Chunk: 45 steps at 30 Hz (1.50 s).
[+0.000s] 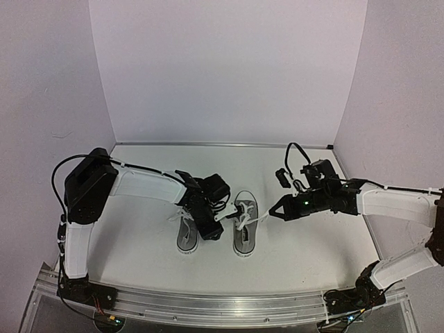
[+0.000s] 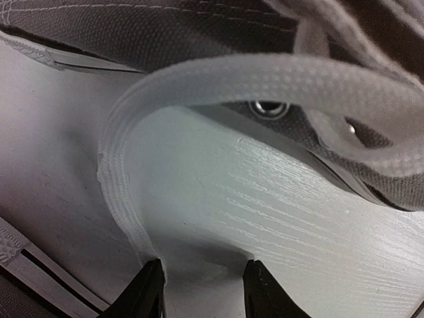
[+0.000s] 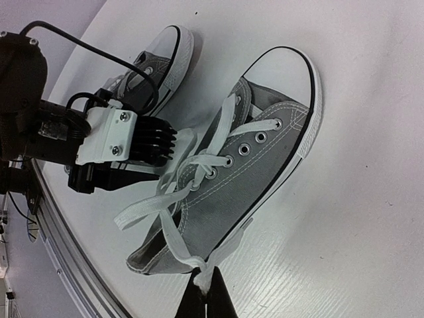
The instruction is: Tie the shoes
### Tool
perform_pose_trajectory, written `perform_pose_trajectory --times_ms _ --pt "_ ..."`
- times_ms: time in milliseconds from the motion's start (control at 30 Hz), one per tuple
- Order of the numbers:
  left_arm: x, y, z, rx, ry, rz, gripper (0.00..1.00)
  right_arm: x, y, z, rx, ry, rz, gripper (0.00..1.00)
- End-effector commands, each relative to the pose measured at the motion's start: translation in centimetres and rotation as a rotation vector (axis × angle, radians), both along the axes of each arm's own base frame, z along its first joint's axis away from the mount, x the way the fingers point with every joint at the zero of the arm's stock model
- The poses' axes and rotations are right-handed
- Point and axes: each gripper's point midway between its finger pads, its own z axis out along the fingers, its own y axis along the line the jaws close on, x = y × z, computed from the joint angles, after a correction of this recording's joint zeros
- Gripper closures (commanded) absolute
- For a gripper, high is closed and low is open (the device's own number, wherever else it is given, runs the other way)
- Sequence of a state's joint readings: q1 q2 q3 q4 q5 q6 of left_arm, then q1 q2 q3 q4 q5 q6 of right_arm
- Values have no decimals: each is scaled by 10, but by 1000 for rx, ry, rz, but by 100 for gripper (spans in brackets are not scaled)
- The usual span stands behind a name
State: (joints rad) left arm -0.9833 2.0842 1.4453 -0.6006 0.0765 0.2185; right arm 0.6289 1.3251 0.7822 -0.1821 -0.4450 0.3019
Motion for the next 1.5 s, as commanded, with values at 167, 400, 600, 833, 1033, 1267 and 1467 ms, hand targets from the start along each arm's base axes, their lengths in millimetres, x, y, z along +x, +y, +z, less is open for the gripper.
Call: perform_pose_trajectory --times_ms 167,400,600,833,1033,1267,1467 --pt "12 -1 22 -75 25 33 57 0 -4 5 2 -17 -12 100" --pt "31 0 40 -118 10 54 55 0 -4 2 -2 -12 -9 100" --pt "42 -7 36 -133 18 64 53 -1 -6 2 0 -12 -14 100" --pt "54 -6 11 -91 50 71 49 -2 -7 3 1 -12 -16 100" --pt "36 -5 -1 -72 120 24 51 -3 -8 3 0 -15 -23 100" --pt "11 10 -24 81 163 -10 66 -4 -10 2 -2 -14 -31 100" --pt "7 15 -2 53 150 32 99 -6 -15 -1 -12 -3 -50 100"
